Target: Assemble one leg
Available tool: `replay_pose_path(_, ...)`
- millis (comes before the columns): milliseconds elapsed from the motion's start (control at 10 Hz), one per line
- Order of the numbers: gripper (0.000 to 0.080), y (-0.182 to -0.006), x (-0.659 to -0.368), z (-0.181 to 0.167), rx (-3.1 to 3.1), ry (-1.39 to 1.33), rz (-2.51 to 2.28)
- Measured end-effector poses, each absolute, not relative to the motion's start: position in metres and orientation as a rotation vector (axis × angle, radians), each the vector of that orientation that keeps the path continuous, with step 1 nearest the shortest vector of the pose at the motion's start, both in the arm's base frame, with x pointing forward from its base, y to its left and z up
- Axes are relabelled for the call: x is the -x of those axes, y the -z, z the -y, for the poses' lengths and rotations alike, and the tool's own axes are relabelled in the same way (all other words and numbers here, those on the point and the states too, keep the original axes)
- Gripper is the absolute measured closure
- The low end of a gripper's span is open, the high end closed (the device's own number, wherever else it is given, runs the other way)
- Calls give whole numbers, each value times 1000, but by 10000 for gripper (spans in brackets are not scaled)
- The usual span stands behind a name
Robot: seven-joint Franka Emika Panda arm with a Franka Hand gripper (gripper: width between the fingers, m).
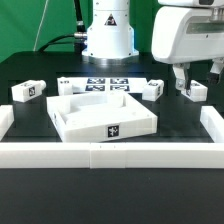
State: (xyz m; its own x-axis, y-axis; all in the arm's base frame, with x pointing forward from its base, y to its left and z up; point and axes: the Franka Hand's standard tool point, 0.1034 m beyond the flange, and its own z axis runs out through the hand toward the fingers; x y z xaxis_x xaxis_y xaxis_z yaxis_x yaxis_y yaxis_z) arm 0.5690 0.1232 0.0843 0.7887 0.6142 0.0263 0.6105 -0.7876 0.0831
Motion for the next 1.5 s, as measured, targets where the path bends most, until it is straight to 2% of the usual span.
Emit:
replay_pose_path(500,150,-83,-566,-119,-2864,-71,-1105)
replay_pose_path(1000,150,-69,-544,-74,-2619,7,-1617)
replay_pose_path(1400,150,-70,-544,-76,-2636,2,-1589)
replay_pose_path(1500,150,-69,-545,-72,-2540,-30,-1725)
